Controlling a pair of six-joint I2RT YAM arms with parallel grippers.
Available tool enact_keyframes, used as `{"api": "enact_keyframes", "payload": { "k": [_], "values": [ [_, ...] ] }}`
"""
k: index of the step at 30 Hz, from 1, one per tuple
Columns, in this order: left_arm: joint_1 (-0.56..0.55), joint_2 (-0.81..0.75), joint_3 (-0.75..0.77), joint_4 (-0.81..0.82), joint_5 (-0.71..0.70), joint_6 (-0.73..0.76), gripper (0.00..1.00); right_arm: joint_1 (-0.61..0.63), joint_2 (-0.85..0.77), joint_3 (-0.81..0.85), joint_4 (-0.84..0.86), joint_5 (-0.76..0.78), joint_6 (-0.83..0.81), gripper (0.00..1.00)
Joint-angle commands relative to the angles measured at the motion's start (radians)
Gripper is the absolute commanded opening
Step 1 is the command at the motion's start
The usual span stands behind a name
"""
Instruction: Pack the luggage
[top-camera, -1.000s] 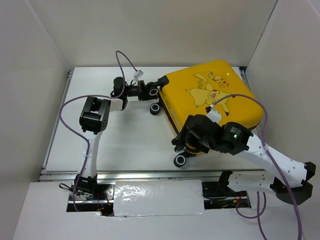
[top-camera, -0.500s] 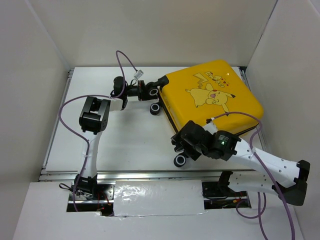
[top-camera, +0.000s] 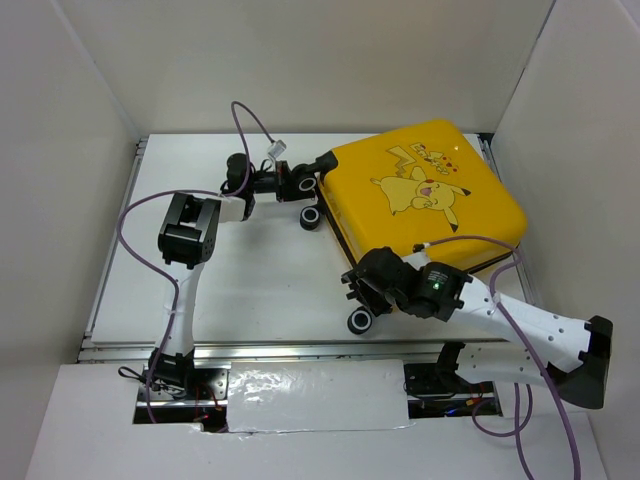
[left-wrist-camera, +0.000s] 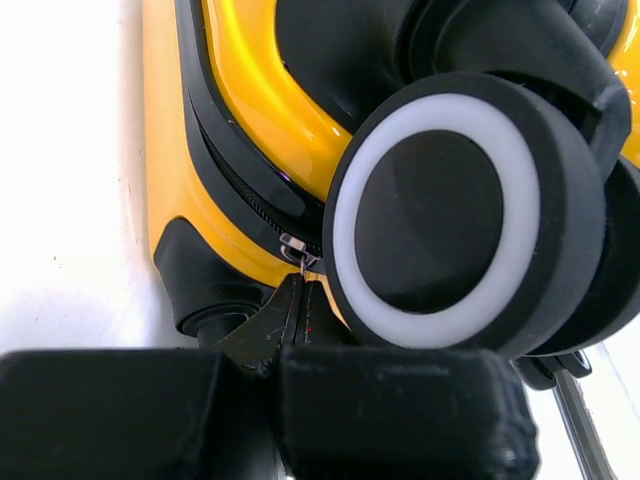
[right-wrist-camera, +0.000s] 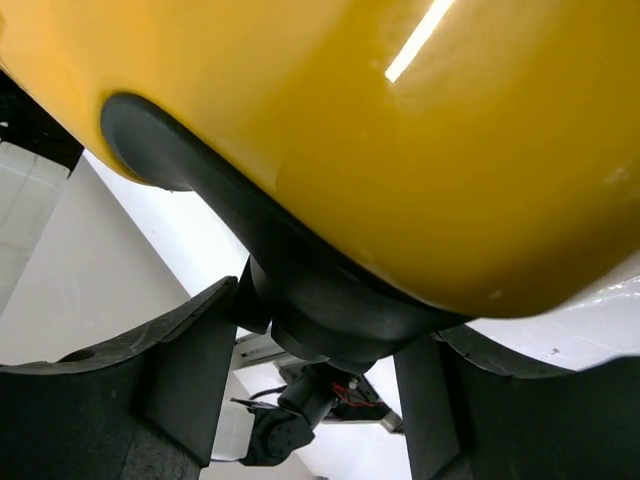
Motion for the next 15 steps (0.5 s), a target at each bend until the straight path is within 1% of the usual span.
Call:
{"api": "enact_keyframes", "payload": {
  "k": [1, 2, 3, 4, 9, 11, 15],
  "values": [
    [0.021, -0.048, -0.034, 0.037, 0.104, 0.001, 0.0, 0.0, -0.002, -0.007, -0.02, 0.063, 0.052, 0.37],
    [0.024, -0.048, -0.038, 0.044, 0.104, -0.002, 0.0, 0.0, -0.004, -0.006, -0.029, 0.069, 0.053, 0.12],
    [0.031, -0.046, -0.041, 0.045, 0.107, -0.007, 0.0, 0.002, -0.01, -0.001, -0.044, 0.085, 0.053, 0.03],
    [0.032, -0.045, -0.047, 0.048, 0.11, -0.011, 0.0, 0.005, -0.019, 0.008, -0.054, 0.094, 0.056, 0.0],
    [0.044, -0.054, -0.075, 0.024, 0.106, 0.018, 0.0, 0.049, -0.034, 0.074, -0.121, 0.198, 0.036, 0.0],
    [0.047, -0.065, -0.093, 0.021, 0.1, 0.033, 0.0, 0.071, -0.019, 0.106, -0.152, 0.229, 0.017, 0.0],
    [0.049, -0.062, -0.103, 0.025, 0.101, 0.03, 0.0, 0.115, 0.025, 0.221, -0.206, 0.307, -0.04, 0.0]
  ]
}}
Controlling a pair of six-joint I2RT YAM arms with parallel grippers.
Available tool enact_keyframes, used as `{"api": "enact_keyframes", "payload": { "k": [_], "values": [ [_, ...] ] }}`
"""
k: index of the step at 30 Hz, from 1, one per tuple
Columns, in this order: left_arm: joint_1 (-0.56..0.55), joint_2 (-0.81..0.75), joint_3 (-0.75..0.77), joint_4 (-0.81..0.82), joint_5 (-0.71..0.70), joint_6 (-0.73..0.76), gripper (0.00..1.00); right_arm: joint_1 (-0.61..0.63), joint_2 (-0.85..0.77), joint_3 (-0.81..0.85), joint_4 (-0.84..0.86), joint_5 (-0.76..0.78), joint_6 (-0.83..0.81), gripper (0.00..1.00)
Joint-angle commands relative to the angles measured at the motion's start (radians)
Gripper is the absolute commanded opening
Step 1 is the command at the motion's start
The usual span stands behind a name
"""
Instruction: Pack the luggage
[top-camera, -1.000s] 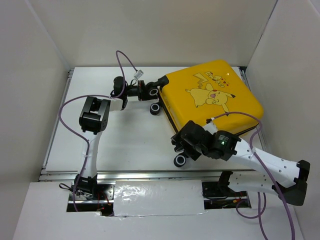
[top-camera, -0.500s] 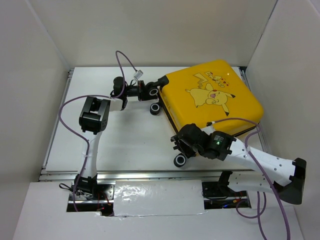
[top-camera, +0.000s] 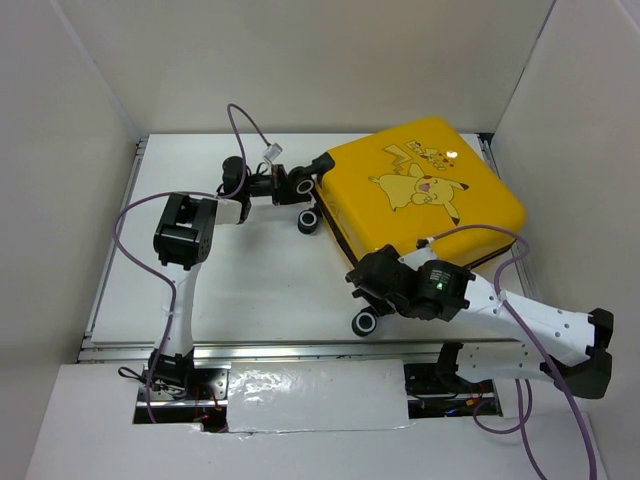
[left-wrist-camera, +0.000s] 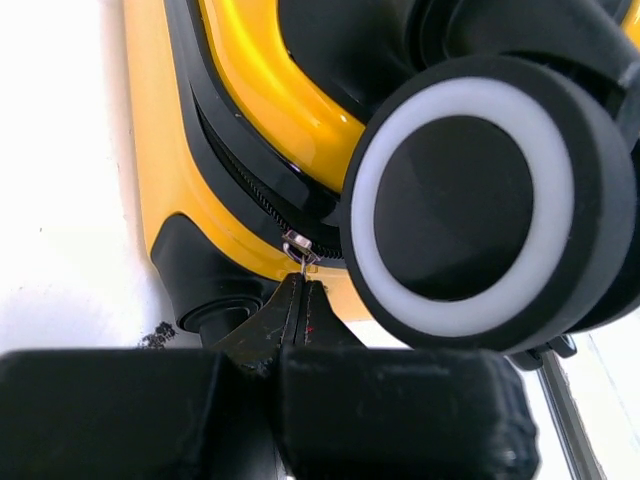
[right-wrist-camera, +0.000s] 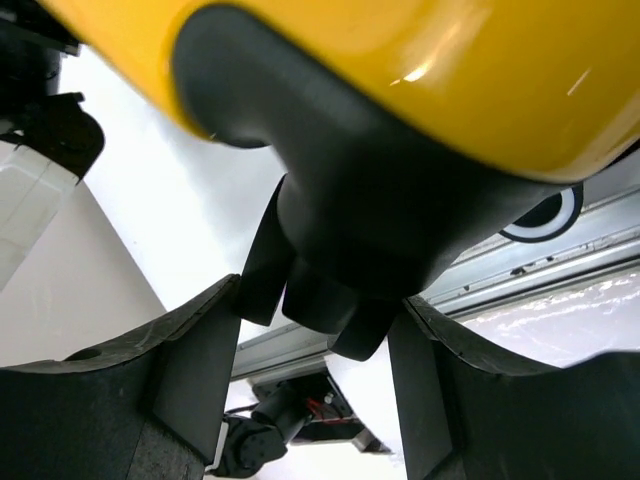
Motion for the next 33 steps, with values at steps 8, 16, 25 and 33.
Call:
{"api": "enact_keyframes", "payload": {
  "k": [8, 16, 25, 33],
  "values": [
    [0.04, -0.026, -0.005, -0.023, 0.106, 0.03, 0.0, 0.096, 0.119, 0.349, -0.171, 0.362, -0.167, 0.0],
    [0.046, -0.089, -0.098, -0.132, 0.126, 0.113, 0.0, 0.109, 0.042, 0.276, -0.235, 0.406, -0.029, 0.0],
    [0.044, -0.144, -0.203, 0.046, 0.217, -0.048, 0.0, 0.094, 0.037, 0.255, -0.208, 0.393, -0.035, 0.0],
    [0.001, -0.252, -0.511, 0.375, 0.007, -0.287, 0.0, 0.073, 0.005, 0.196, -0.109, 0.348, -0.072, 0.0]
  ]
}}
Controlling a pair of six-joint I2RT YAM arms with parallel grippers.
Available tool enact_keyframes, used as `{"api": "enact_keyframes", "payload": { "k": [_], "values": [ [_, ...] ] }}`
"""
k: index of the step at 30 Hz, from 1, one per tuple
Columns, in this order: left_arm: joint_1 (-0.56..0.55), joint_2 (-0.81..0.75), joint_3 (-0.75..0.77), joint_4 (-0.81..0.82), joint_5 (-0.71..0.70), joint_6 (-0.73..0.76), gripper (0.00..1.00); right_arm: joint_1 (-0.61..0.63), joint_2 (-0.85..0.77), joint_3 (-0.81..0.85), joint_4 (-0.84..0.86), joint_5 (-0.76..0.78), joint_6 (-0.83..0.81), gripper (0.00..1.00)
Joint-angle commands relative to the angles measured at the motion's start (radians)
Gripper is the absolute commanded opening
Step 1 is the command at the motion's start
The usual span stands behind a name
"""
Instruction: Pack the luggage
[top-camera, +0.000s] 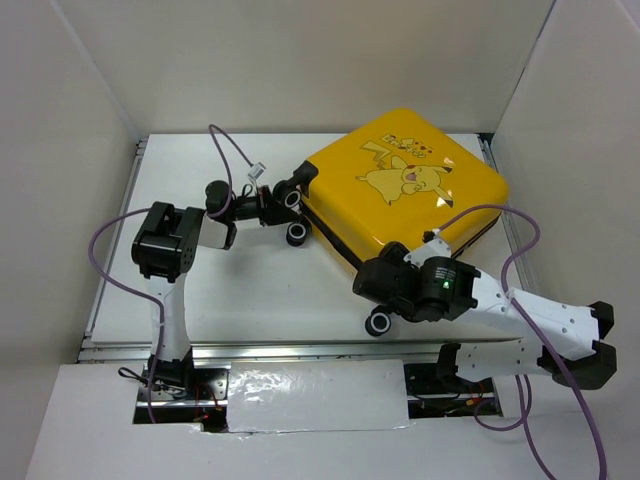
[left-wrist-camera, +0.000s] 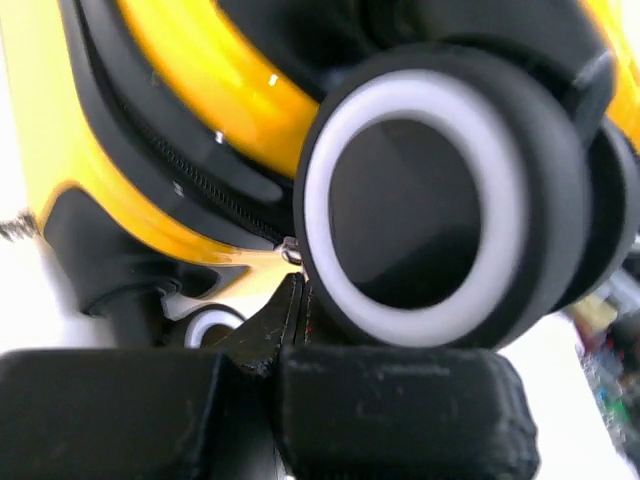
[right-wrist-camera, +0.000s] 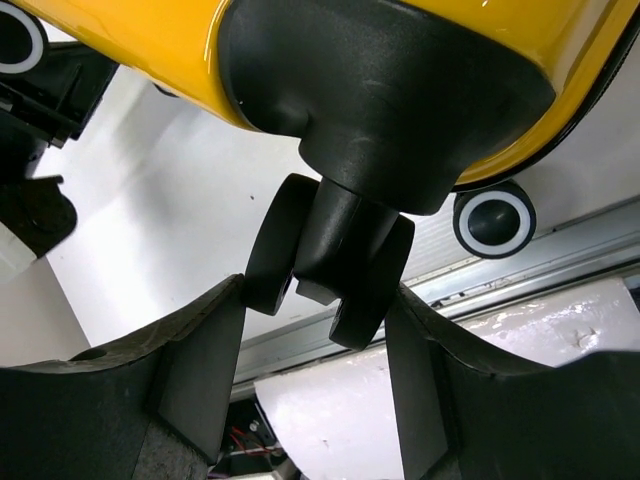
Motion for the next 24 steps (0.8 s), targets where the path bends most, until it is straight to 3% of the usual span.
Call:
{"api": "enact_keyframes", "payload": {
  "k": [1, 5, 11, 18, 21, 22, 24],
  "values": [
    [-0.035, -0.019, -0.145, 0.282, -0.016, -0.18, 0.0, -0.019, -0.056, 0.009, 0.173, 0.169, -0.02, 0.0],
    [-0.095, 0.019, -0.189, 0.445, -0.08, -0.251, 0.0, -0.031, -0.058, -0.001, 0.188, 0.151, -0.034, 0.0],
    [-0.181, -0.016, -0.264, 0.444, -0.174, -0.188, 0.0, -0.033, -0.079, -0.022, 0.206, 0.14, -0.041, 0.0],
    [-0.197, -0.109, -0.402, 0.422, -0.231, -0.096, 0.0, -0.04, -0.09, -0.033, 0.214, 0.129, -0.048, 0.0],
    [-0.177, -0.212, -0.439, 0.275, -0.221, -0.034, 0.0, -0.04, -0.106, -0.04, 0.225, 0.131, -0.052, 0.0],
    [-0.177, -0.24, -0.438, 0.111, -0.218, 0.036, 0.0, -0.044, -0.112, -0.043, 0.225, 0.131, -0.058, 0.0],
    [-0.183, -0.313, -0.424, -0.019, -0.199, 0.113, 0.0, -0.044, -0.118, -0.048, 0.235, 0.132, -0.063, 0.0]
  ]
}}
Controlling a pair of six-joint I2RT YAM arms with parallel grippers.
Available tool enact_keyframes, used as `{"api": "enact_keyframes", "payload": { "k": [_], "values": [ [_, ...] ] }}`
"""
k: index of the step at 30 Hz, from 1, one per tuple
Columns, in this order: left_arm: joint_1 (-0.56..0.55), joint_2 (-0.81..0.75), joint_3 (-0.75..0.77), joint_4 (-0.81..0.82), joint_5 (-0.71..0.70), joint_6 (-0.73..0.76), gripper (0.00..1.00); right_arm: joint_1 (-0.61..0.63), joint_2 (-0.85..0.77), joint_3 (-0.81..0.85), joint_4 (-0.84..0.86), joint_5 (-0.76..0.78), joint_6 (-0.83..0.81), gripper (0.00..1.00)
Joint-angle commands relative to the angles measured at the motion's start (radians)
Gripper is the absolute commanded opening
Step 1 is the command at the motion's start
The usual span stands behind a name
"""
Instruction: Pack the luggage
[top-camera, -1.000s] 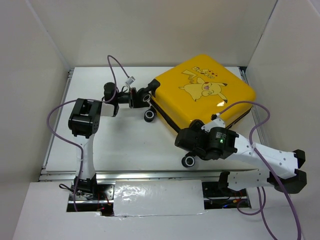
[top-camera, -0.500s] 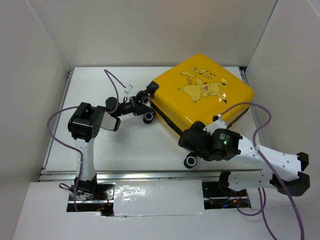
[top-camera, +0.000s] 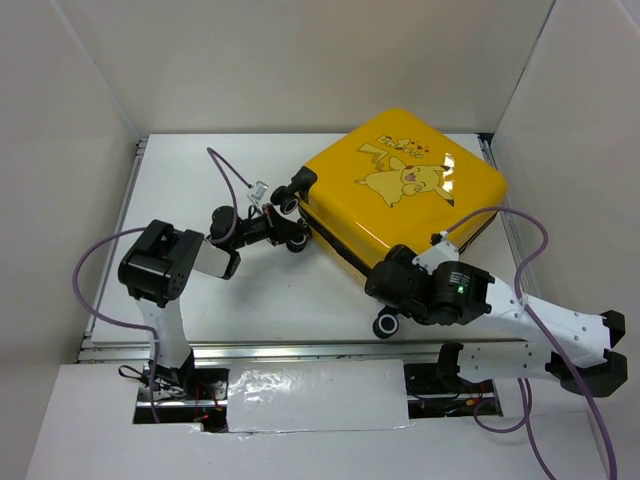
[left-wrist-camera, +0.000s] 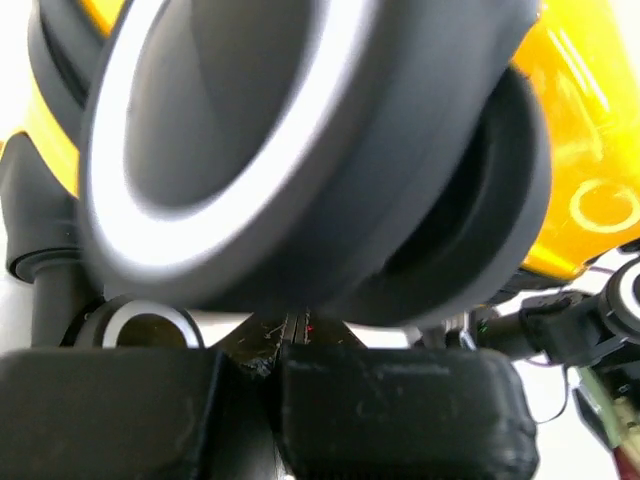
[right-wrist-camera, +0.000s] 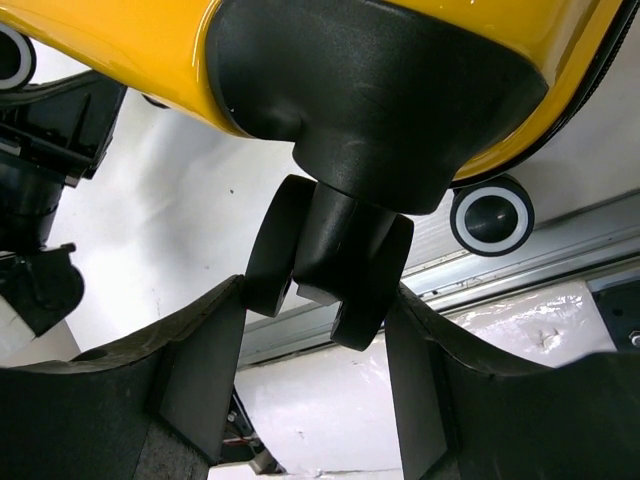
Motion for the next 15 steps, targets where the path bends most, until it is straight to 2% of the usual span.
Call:
{"api": "enact_keyframes", "payload": {
  "k": [1, 7, 11, 15],
  "values": [
    [-0.055, -0.109, -0.032, -0.244, 0.247, 0.209, 0.0, -0.021, -0.04, 0.016, 0.219, 0.166, 0.005, 0.0],
    [-0.13, -0.149, 0.028, -0.52, 0.279, 0.402, 0.0, -0.031, -0.047, 0.002, 0.25, 0.155, -0.016, 0.0],
    [-0.181, -0.17, -0.009, -0.545, 0.269, 0.427, 0.0, -0.032, -0.051, -0.012, 0.275, 0.149, -0.038, 0.0],
    [-0.295, -0.181, -0.013, -0.593, 0.212, 0.467, 0.0, -0.034, -0.05, -0.028, 0.315, 0.124, -0.068, 0.0]
  ]
}}
